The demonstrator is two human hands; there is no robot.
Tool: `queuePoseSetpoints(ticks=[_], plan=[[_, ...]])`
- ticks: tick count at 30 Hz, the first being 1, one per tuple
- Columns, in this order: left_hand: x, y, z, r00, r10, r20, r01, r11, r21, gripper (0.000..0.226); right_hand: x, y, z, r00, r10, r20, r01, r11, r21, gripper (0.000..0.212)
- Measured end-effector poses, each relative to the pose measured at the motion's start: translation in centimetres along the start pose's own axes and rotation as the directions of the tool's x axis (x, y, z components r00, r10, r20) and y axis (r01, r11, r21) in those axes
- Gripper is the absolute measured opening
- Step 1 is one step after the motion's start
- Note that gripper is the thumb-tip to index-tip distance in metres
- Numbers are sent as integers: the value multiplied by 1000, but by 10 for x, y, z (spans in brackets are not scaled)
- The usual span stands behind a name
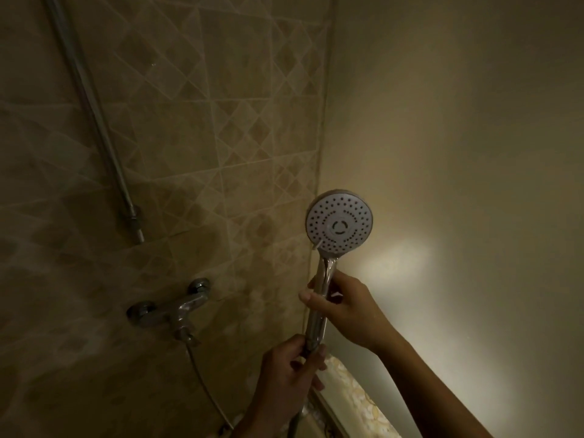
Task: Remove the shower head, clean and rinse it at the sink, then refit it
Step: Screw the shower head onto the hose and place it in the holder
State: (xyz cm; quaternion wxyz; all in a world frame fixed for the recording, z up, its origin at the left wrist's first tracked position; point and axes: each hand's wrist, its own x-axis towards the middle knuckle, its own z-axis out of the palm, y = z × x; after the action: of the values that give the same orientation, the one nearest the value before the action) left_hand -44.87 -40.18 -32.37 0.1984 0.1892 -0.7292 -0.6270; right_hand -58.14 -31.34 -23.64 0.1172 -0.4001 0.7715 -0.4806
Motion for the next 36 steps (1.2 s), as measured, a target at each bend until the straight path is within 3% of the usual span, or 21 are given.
queuePoseSetpoints(ticks=[3, 5, 7, 9, 11, 15, 18, 22, 26, 33, 36], plan=[[1, 3, -1, 1000, 19, -18, -19, 1000, 17, 19, -1, -2, -4, 988, 52, 143, -89, 962, 260, 23], [0, 4, -2, 999, 25, -26, -25, 999, 31, 13, -3, -2, -9, 961, 45, 273, -187, 832, 522, 32], [-1, 6, -3, 999, 24, -30, -23, 999, 30, 13, -5, 0, -14, 943, 12, 332, -231, 744, 627, 40], [-1, 8, -4, 999, 35, -37, -34, 999, 31, 15, -6, 2, -15, 954, -9, 301, -173, 802, 572, 35], [-3, 8, -4, 999, 43, -31, -42, 999, 34, 16, -5, 3, -13, 984, -13, 177, -76, 871, 485, 32], [-7, 9, 3, 1000, 24, 9, -24, 999, 32, 17, -4, 0, -6, 999, -35, 0, 33, 947, 321, 64], [-6, 8, 3, 1000, 11, 11, -11, 1000, -5, 20, -5, -1, -6, 996, -73, 43, 56, 945, 322, 44], [-4, 5, -2, 1000, -1, -8, 1, 1000, -6, 22, -12, -4, -20, 963, -58, 262, -72, 884, 462, 33], [-7, 4, -1, 1000, 2, -24, -2, 1000, 4, 19, -7, -2, -14, 987, -58, 147, -17, 884, 467, 23], [-10, 3, 2, 999, -30, -23, 30, 1000, 3, 18, -4, 3, -3, 999, -29, -27, 34, 983, 182, 50], [-9, 1, 3, 998, -55, -28, 54, 998, -15, 17, -4, 2, -6, 994, -45, 98, 19, 969, 248, 35]])
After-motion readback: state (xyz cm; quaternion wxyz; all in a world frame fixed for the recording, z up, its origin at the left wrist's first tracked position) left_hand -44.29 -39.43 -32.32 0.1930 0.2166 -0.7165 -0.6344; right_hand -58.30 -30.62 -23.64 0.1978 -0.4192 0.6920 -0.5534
